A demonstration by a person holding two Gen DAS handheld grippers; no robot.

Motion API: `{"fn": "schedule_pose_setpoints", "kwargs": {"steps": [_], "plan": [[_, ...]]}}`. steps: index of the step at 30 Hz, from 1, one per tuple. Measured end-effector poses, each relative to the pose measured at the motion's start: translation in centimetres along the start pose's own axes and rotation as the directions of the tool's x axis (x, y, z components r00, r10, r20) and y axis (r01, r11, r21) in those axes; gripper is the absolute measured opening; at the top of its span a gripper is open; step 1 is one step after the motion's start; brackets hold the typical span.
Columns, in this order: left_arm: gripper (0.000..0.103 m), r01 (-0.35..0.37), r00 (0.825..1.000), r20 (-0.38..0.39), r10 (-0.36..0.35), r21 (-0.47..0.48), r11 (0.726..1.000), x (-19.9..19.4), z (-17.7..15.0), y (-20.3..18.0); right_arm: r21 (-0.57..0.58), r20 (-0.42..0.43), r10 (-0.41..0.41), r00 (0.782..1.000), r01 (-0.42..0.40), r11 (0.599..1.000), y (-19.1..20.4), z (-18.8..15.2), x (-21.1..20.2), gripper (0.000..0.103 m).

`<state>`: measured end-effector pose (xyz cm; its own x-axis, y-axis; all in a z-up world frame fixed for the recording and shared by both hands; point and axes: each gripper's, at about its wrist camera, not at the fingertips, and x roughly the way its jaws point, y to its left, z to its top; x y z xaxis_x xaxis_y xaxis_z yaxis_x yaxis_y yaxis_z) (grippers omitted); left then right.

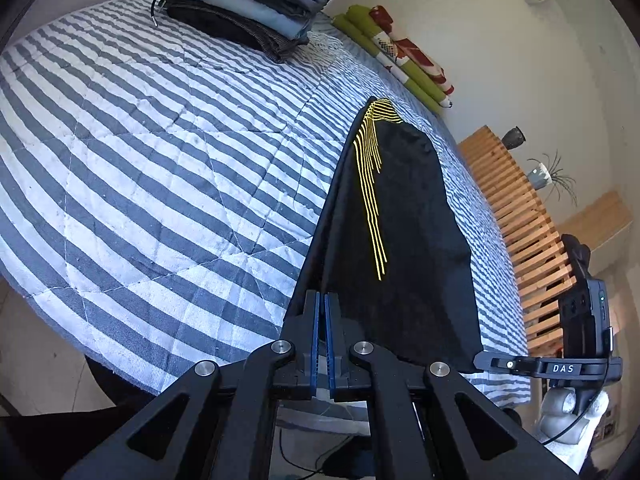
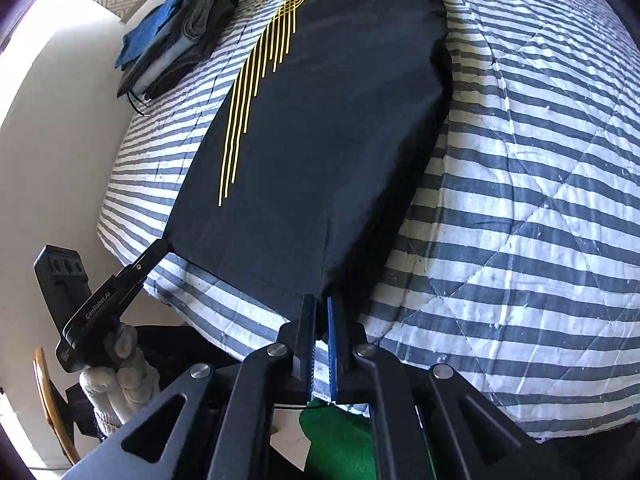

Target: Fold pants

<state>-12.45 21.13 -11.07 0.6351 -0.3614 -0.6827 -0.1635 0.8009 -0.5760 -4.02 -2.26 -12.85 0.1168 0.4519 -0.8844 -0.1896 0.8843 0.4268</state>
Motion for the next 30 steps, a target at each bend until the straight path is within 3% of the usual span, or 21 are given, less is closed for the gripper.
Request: {"fn": "schedule_pose_setpoints", "kwargs": {"steps": [12, 14, 15, 17, 20, 26, 30], "plan": [[0.003, -0.056, 0.998, -0.023, 0.057, 0.017, 0.998, 0.6, -0.6, 0.7, -0.032, -0.022, -0.060, 0.998, 0.059, 0.998, -0.3, -0.9, 2.1, 0.005], [0.010, -0.064, 0.997, -0.031, 0.065, 0.020, 0.998, 0.3, -0.6, 0.9, -0.057, -0.041, -0.062, 0.997, 0.060, 0.997, -0.1, -1.0, 2.1, 0.008], [0.019, -0.052, 0.998, -0.036, 0.053, 0.012, 0.999, 0.1, -0.4, 1.2, -0.068, -0.051, -0.052, 0.997, 0.048, 0.997, -0.2, -1.1, 1.9, 0.008], [0.026, -0.048, 0.998, -0.030, 0.048, 0.008, 0.999, -0.2, 0.2, 1.3, -0.083, -0.044, -0.029, 0.999, 0.025, 0.996, -0.5, -1.4, 0.9, 0.016], [0.026, -0.055, 0.998, -0.019, 0.056, 0.038, 0.998, -0.2, 2.1, 0.3, -0.100, 0.056, -0.057, 0.997, 0.062, 0.993, -1.1, -1.5, -1.8, 0.026], [0.037, -0.070, 0.997, -0.015, 0.074, 0.188, 0.980, 2.1, 7.1, -4.9, -0.032, 0.223, -0.120, 0.967, 0.130, 0.991, -3.4, 1.1, -5.2, 0.027], [0.045, -0.055, 0.995, -0.061, 0.074, 0.271, 0.961, 5.4, 10.6, -7.7, 0.038, 0.291, -0.170, 0.941, 0.166, 0.985, -5.6, 4.0, -5.7, 0.027]]}}
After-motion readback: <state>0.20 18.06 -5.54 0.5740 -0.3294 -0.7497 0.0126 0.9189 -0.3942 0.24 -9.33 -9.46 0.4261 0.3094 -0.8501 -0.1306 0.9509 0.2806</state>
